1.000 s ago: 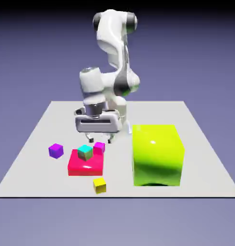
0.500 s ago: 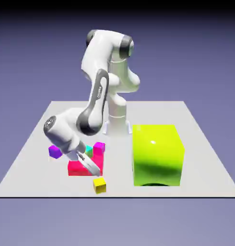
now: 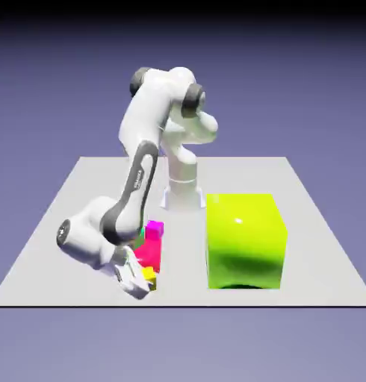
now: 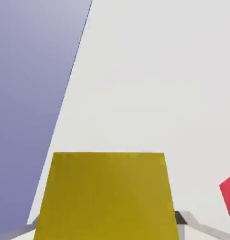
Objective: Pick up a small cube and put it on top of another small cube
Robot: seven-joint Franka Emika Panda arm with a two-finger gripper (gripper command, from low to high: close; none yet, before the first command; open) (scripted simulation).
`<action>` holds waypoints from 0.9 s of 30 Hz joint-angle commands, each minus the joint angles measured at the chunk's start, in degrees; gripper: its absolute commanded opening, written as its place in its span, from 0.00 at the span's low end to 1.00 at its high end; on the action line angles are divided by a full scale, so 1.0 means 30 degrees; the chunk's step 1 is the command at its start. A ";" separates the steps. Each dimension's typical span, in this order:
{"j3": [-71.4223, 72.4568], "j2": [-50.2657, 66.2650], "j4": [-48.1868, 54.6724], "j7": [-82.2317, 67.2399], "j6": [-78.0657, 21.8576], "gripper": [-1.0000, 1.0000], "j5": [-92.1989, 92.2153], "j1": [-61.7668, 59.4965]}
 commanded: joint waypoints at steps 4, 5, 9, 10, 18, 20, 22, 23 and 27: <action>-0.0583 -0.2070 -0.0920 -0.2718 0.0627 0.00 -0.3370 -0.0084; -0.0729 -0.2587 -0.1150 -0.3399 0.0785 0.00 -0.4200 -0.0106; -0.1312 -0.4657 -0.2071 -0.6124 0.1418 0.00 -0.7522 -0.0190; -0.1458 -0.5174 -0.2301 -0.6805 0.1576 0.00 -0.8353 -0.0211; -0.2624 -0.9312 -0.4141 -1.2255 0.2841 0.00 -1.4998 -0.0380; -0.2916 -1.0347 -0.4601 -1.3618 0.3157 0.00 -1.6659 -0.0422; -0.3207 -1.1382 -0.5061 -1.4980 0.3473 0.00 -1.8320 -0.0464; -0.3353 -1.1899 -0.5291 -1.5662 0.3632 0.00 -1.9151 -0.0486; -0.3936 -1.3968 -0.6212 -1.8387 0.4264 0.00 -2.2473 -0.0570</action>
